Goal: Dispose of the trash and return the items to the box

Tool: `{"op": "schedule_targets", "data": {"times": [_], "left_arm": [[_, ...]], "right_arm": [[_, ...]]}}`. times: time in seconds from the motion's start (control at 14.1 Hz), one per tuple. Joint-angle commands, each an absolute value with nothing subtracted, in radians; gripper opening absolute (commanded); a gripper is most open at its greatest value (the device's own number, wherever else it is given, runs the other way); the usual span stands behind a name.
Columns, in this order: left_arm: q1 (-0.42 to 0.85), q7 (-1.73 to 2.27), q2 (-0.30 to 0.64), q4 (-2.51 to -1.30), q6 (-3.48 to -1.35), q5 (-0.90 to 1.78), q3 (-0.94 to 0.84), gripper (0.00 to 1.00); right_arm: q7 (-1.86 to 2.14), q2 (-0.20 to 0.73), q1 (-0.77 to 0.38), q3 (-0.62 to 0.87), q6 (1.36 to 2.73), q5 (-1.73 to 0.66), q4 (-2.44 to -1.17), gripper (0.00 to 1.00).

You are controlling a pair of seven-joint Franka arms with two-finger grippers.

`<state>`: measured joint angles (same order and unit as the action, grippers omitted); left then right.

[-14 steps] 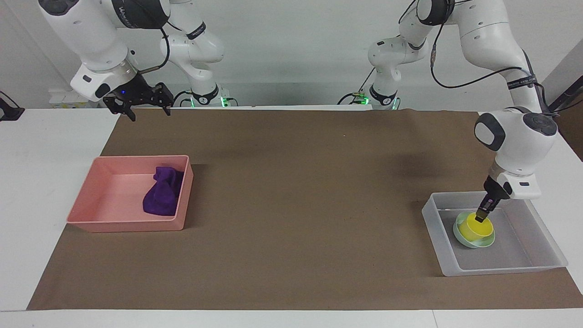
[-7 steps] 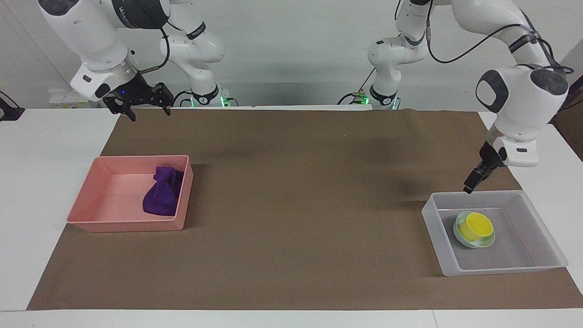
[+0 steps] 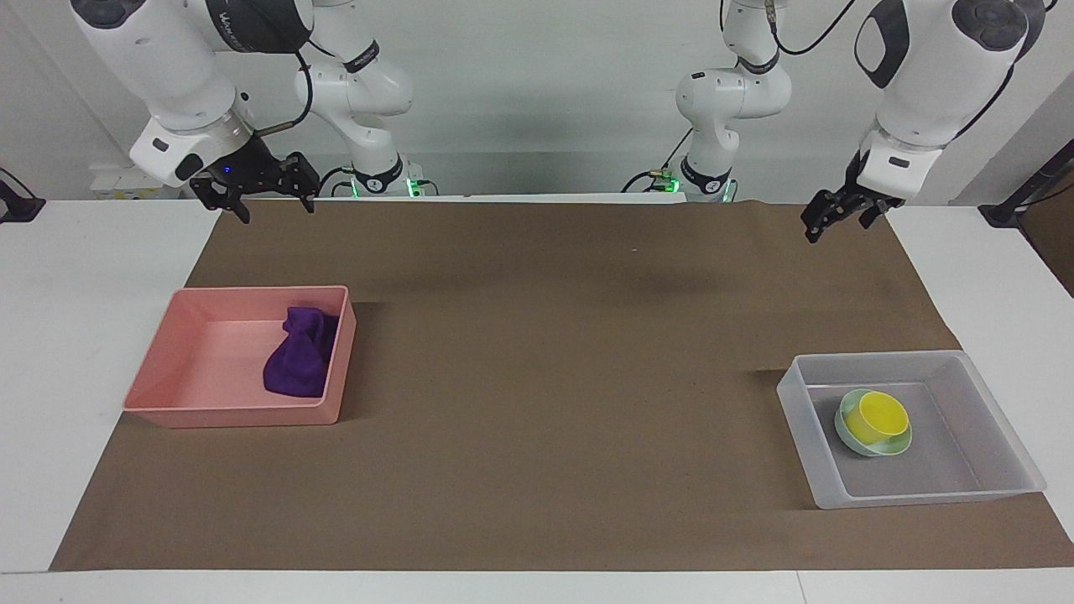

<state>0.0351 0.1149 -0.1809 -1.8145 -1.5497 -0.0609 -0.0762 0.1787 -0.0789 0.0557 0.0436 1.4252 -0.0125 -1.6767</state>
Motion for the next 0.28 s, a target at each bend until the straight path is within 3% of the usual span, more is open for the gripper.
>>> {"op": "schedule_targets", "data": {"times": [0.0,0.21], "left_arm": [[0.029,0.014,-0.172,-1.795,-1.542,-0.069,-0.064,1.0],[0.029,0.012,-0.17,-1.792,-1.546,-0.064,-0.064,1.0]], "right_arm": [[0.172,-0.091,0.063,0.048,1.419,-0.017,-1.687,0.99],[0.172,-0.091,0.063,0.048,1.419,-0.017,-1.687,0.99]]}}
